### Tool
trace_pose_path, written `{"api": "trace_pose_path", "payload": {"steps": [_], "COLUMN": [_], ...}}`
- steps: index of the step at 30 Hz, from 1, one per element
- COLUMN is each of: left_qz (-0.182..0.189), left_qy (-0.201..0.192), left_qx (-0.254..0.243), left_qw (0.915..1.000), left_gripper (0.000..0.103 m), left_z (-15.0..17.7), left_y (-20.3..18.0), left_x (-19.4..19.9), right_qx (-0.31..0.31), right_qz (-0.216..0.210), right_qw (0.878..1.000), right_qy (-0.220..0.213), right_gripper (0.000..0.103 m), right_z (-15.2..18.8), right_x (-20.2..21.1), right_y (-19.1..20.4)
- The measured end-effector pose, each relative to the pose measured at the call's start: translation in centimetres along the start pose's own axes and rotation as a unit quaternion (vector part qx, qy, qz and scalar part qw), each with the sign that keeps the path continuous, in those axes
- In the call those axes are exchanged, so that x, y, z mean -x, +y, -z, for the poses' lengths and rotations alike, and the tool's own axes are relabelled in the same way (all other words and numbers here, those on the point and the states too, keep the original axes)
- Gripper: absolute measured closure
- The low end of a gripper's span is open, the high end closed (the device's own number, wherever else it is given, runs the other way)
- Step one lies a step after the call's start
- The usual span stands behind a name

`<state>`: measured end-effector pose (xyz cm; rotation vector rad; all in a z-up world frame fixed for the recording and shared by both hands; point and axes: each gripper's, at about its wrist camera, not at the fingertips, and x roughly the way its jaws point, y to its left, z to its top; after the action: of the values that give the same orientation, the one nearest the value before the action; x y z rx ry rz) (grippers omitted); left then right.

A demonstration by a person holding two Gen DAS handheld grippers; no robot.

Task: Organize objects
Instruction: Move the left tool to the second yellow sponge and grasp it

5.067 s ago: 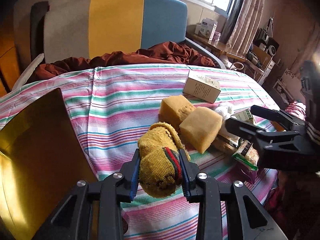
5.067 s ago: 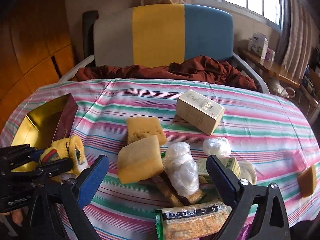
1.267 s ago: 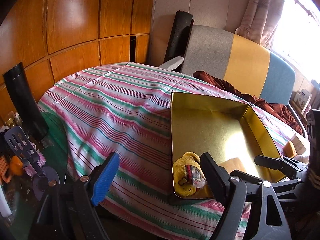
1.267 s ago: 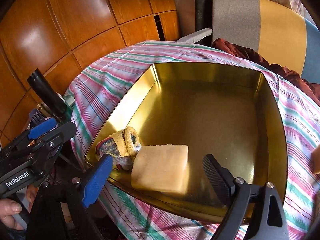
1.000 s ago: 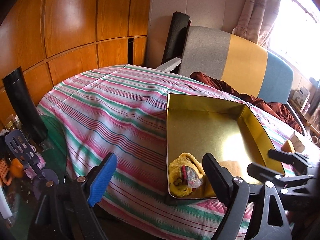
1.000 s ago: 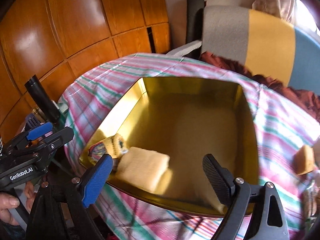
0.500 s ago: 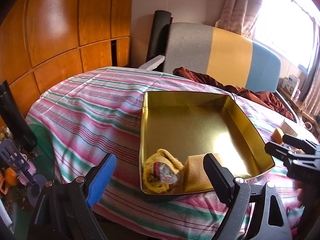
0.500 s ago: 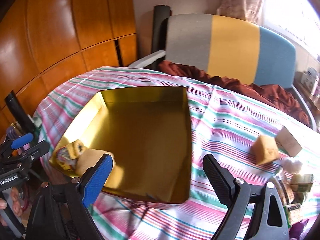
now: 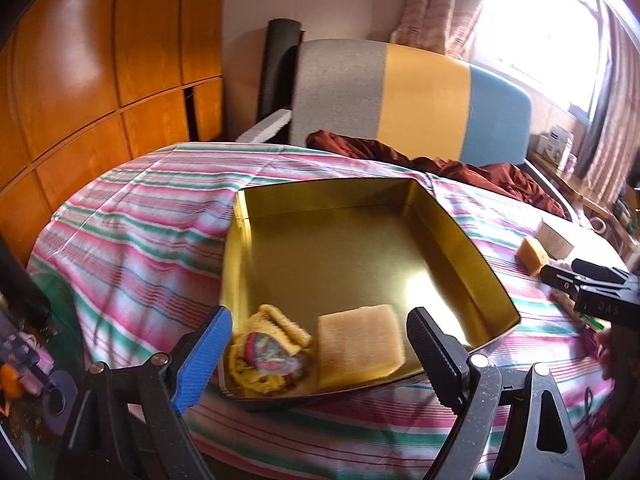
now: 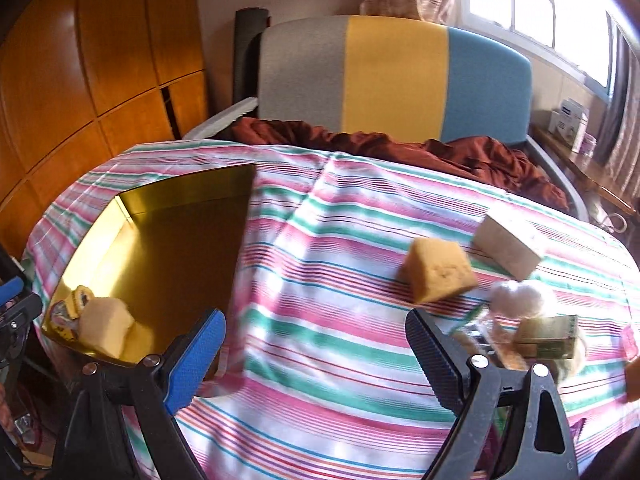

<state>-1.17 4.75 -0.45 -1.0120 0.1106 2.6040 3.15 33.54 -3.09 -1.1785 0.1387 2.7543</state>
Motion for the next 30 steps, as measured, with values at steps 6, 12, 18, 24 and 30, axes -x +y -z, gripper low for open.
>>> {"api": "trace_pose_path", "payload": {"steps": [6, 12, 18, 24, 30], "left_qz": [0.032, 0.083, 0.133, 0.161, 0.169], "left_qy": [-0.002, 0.002, 0.017, 0.041, 0.056], "left_qx": [-0.038, -0.097, -0.141, -0.201, -0.266], "left_qw": [0.9988, 0.9918, 0.9809, 0.9654, 0.9474], "left_gripper": [0.011, 0.010, 0.010, 0.010, 0.001], "left_z": [-0.9, -2.4, -3.8, -4.8, -5.6], "left_y": [-3.3, -8.5, -14.5, -21.0, -26.5], "left_x": [-0.3, -1.2, -2.6, -5.3, -9.0], "right_qx": [-0.034, -0.146, -0.307, -0.341, -0.346], "right_qz": [0.069, 0.153, 0.162, 0.143, 0.134], "right_qw": [0.997, 0.977, 0.937, 0.929, 0.928], "right_qy": [-0.010, -0.034, -0.029, -0.019, -0.029], "right_gripper": [0.010, 0.010, 0.010, 0.010, 0.010], "right_z": [-0.2, 0.3, 3.2, 3.9, 3.9], "right_x": [1.5, 3.3, 3.9, 3.6, 3.8], "right_y": [-7.1, -16.4, -22.7, -23.7, -23.9]}}
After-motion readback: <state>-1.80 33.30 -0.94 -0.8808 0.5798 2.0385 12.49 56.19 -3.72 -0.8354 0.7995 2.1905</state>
